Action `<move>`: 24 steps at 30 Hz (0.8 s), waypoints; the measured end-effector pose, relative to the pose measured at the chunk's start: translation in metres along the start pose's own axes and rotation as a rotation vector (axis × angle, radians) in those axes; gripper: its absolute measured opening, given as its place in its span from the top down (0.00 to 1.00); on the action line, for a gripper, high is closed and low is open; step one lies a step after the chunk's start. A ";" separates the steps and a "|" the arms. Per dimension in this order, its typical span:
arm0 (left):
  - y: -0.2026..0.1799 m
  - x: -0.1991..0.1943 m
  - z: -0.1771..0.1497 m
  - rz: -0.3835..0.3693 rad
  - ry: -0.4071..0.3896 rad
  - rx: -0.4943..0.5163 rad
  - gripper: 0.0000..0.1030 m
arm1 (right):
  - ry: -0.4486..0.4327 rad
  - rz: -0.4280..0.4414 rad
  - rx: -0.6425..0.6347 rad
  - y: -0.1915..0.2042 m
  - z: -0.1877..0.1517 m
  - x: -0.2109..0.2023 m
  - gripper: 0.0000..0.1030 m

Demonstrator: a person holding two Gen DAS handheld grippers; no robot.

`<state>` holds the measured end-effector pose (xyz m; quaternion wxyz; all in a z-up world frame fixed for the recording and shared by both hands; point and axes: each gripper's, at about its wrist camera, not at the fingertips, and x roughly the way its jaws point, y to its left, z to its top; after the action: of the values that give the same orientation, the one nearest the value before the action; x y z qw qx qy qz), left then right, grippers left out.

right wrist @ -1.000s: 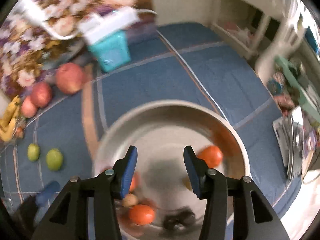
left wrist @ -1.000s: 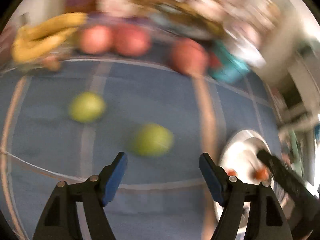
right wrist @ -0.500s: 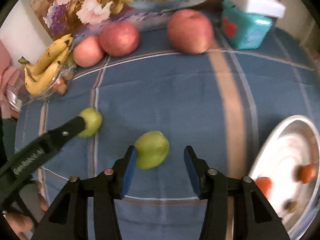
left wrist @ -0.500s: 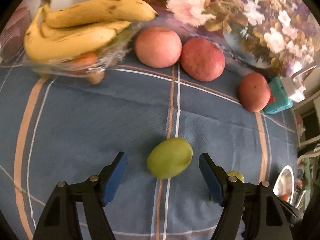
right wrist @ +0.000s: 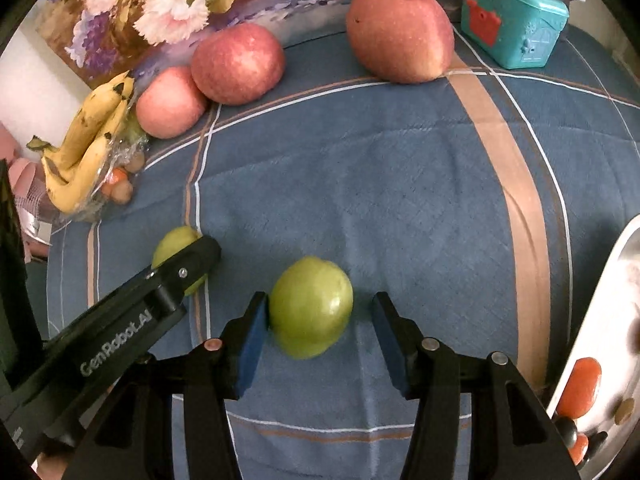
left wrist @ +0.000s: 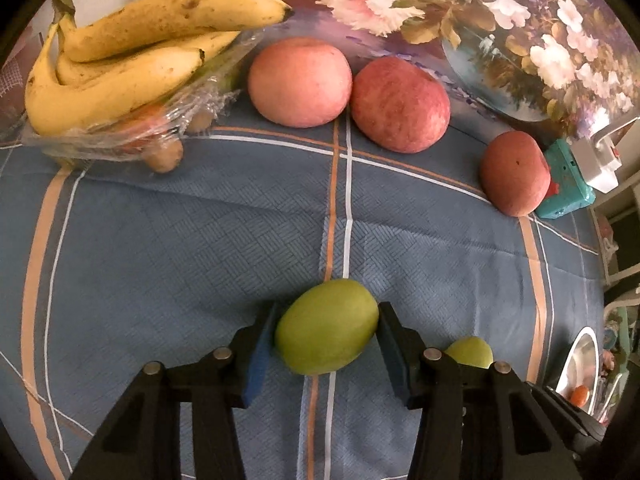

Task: Organize fruits
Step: 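Grasp a green mango with the left tool while the right tool grasps a green pear, then carry both green fruits over the steel plate and open both tools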

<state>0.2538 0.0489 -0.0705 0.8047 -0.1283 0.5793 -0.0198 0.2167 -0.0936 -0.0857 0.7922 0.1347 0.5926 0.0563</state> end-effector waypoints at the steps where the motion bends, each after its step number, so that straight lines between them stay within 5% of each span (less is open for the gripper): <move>1: 0.000 -0.002 -0.002 0.004 -0.002 -0.005 0.49 | -0.007 -0.006 -0.005 0.002 0.000 0.000 0.47; 4: 0.000 -0.016 -0.010 0.009 -0.012 -0.023 0.49 | -0.028 0.012 -0.025 0.007 0.004 0.000 0.58; 12: -0.057 -0.076 -0.036 -0.060 -0.076 0.023 0.50 | -0.074 0.027 -0.026 -0.003 -0.012 -0.052 0.58; 18: -0.125 -0.088 -0.063 -0.131 -0.051 0.117 0.50 | -0.142 0.011 0.032 -0.054 -0.032 -0.114 0.58; 24: -0.199 -0.059 -0.097 -0.190 0.039 0.223 0.50 | -0.155 -0.105 0.147 -0.132 -0.058 -0.137 0.58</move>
<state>0.1667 -0.1502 0.0010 0.7970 -0.0918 0.5744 -0.1624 0.1124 -0.2457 -0.0115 0.8255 0.1652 0.5383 -0.0393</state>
